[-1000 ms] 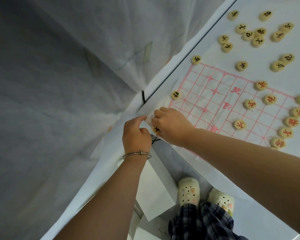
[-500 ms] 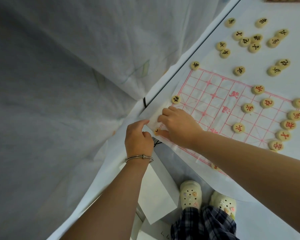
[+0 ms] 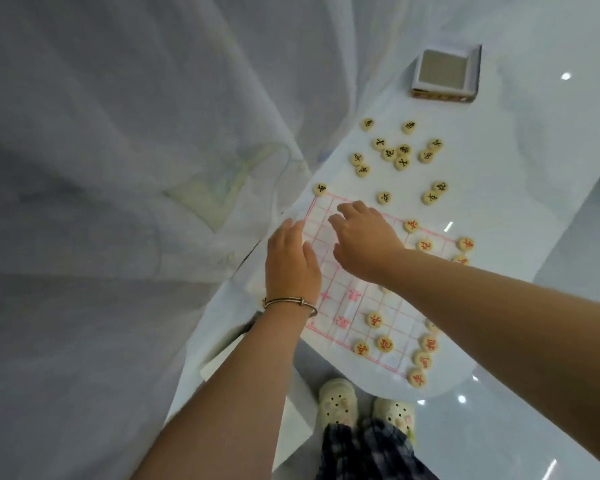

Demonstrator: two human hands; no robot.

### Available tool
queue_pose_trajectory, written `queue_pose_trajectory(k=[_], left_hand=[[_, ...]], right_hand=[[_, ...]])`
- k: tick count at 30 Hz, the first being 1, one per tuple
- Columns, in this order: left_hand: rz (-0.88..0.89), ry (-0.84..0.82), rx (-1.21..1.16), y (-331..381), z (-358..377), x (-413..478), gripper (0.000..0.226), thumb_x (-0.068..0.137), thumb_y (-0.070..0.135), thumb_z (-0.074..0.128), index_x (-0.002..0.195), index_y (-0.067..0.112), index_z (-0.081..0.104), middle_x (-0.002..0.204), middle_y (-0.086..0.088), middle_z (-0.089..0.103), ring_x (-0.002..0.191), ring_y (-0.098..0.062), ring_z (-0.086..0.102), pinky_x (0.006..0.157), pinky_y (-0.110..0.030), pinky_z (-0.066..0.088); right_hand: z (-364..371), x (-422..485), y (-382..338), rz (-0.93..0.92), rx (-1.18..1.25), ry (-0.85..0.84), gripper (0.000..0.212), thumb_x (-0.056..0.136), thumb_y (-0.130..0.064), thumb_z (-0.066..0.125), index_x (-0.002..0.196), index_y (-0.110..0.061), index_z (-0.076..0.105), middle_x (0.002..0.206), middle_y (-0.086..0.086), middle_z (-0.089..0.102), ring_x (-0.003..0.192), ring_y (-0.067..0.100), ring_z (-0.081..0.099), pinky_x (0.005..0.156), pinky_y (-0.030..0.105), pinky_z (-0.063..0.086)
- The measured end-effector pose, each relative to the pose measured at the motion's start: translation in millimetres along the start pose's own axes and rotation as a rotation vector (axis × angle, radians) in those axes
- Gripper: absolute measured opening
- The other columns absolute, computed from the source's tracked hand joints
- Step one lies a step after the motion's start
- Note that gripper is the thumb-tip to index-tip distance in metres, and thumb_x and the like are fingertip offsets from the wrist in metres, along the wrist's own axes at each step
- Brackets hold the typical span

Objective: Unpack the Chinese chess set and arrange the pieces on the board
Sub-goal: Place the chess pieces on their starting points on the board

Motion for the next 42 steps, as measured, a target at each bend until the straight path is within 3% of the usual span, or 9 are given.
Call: queue_pose_trajectory(k=[7,12,19,25,34,42], left_hand=[[-0.052,0.000,-0.037,41.9,1.2,9.4,0.044,0.100,0.017,0.034,0.144,0.014,0.033,0.155,-0.004,0.023,0.143,-0.018,0.018,0.116,-0.031,0.025],[-0.148,0.084,-0.064,75.7,6.8,27.7,0.045,0.099,0.015,0.035,0.144,0.013,0.033,0.154,-0.007,0.025,0.143,-0.020,0.019,0.115,-0.030,0.021],[-0.318,0.184,-0.050,91.8,6.4,31.2,0.048,0.099,0.018,0.038,0.146,0.016,0.028,0.154,-0.007,0.025,0.144,-0.021,0.020,0.117,-0.032,0.025],[-0.459,0.232,-0.035,69.2,4.6,-2.7,0.051,0.099,0.022,0.038,0.148,0.018,0.021,0.156,-0.004,0.018,0.144,-0.021,0.017,0.118,-0.033,0.023],[-0.527,0.275,-0.009,54.1,33.7,-33.7,0.053,0.100,0.025,0.034,0.149,0.020,0.015,0.158,-0.003,0.009,0.146,-0.020,0.007,0.119,-0.034,0.013],[-0.652,0.337,-0.047,51.9,63.7,23.0,0.058,0.098,0.026,0.038,0.149,0.019,0.012,0.158,-0.005,0.007,0.146,-0.023,0.004,0.120,-0.039,0.013]], right_hand=[[-47.7,2.1,47.2,0.066,-0.092,-0.065,0.056,0.091,-0.024,0.047,0.141,-0.008,0.029,0.150,0.014,0.025,0.139,0.031,0.021,0.117,0.043,0.019],[-72.9,17.6,74.6,-0.031,-0.141,-0.131,0.061,0.092,-0.026,0.045,0.145,-0.008,0.023,0.153,0.013,0.018,0.143,0.031,0.012,0.119,0.043,0.011],[-84.0,28.9,84.9,-0.206,-0.250,-0.209,0.063,0.091,-0.026,0.048,0.145,-0.009,0.021,0.154,0.012,0.016,0.144,0.029,0.011,0.119,0.041,0.012],[-68.7,22.1,55.3,-0.336,-0.314,-0.222,0.057,0.090,-0.023,0.047,0.141,-0.009,0.027,0.151,0.012,0.023,0.143,0.028,0.015,0.119,0.042,0.014],[-42.4,5.7,37.8,-0.448,-0.370,-0.142,0.056,0.086,-0.017,0.048,0.139,-0.010,0.029,0.144,0.009,0.031,0.138,0.027,0.022,0.118,0.040,0.016],[-40.6,66.9,64.6,-0.635,-0.327,0.003,0.048,0.085,-0.011,0.048,0.132,-0.009,0.041,0.134,0.008,0.044,0.129,0.025,0.034,0.114,0.034,0.023]])
Point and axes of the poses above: each hand's wrist, its own x-axis towards the middle knuckle, its own z-axis out of the palm, y = z × x, the point moved 9 cm from there along x, towards the middle knuckle
